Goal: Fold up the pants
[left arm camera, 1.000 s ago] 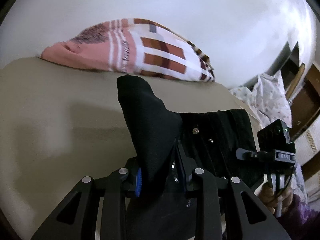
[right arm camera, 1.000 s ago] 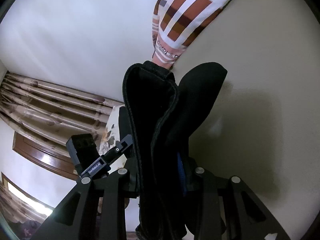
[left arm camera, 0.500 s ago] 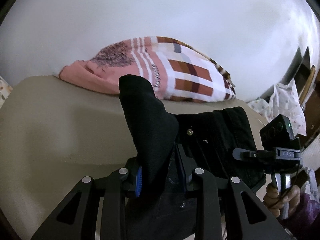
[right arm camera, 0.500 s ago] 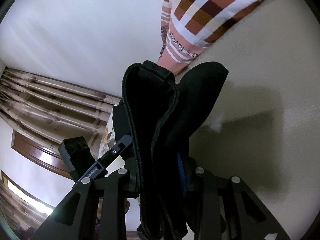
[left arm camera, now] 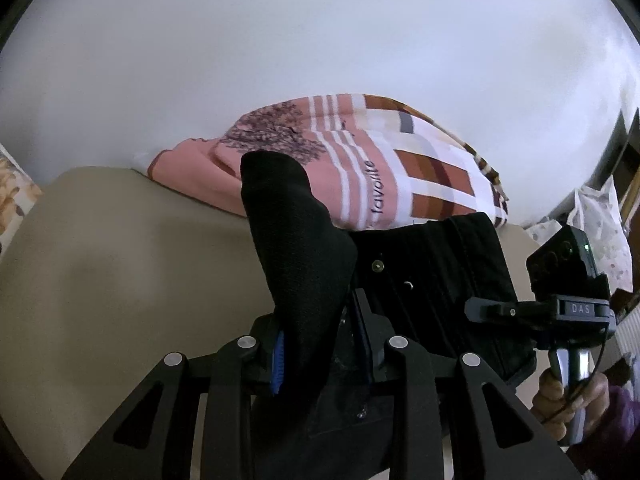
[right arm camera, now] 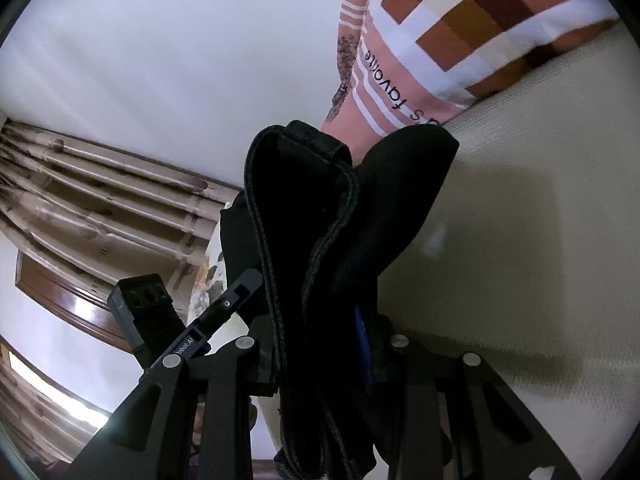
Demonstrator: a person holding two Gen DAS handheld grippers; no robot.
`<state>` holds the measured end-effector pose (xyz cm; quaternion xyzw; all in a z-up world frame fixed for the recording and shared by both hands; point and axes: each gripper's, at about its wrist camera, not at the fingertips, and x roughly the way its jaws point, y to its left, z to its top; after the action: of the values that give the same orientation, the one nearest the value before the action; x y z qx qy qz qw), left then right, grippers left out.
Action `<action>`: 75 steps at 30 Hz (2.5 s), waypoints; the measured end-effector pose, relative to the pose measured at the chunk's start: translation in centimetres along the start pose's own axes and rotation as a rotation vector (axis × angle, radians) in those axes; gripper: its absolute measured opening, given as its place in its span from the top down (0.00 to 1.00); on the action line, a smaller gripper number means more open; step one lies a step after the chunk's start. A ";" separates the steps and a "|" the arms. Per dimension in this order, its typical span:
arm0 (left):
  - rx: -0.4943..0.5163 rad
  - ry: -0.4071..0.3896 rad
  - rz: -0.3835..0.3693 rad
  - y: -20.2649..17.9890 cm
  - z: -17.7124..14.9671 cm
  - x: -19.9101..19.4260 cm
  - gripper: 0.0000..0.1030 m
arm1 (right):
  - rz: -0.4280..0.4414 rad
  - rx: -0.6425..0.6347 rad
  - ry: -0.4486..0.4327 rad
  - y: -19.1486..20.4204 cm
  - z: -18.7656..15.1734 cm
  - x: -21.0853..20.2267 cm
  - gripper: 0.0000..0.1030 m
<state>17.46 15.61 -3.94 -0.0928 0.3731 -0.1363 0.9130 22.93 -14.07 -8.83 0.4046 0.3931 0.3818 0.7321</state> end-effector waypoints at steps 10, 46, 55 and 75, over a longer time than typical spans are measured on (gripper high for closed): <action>-0.003 -0.005 0.018 1.6 1.1 1.5 0.72 | -0.002 -0.016 0.007 0.1 1.5 1.4 0.72; -0.055 0.011 0.247 6.5 -2.4 6.2 0.38 | -0.379 -0.148 -0.034 0.9 0.0 4.5 0.70; -0.057 0.015 0.276 6.9 -3.2 7.0 0.22 | -0.509 -0.220 -0.084 2.3 -1.1 6.2 0.57; -0.057 -0.095 0.380 6.2 -4.2 5.4 0.18 | -0.596 -0.394 -0.285 5.3 -3.7 4.5 0.12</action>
<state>19.34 19.43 -12.09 -0.0530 0.3441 0.0536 0.9359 20.17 -6.98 -6.69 0.1731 0.3068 0.1602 0.9221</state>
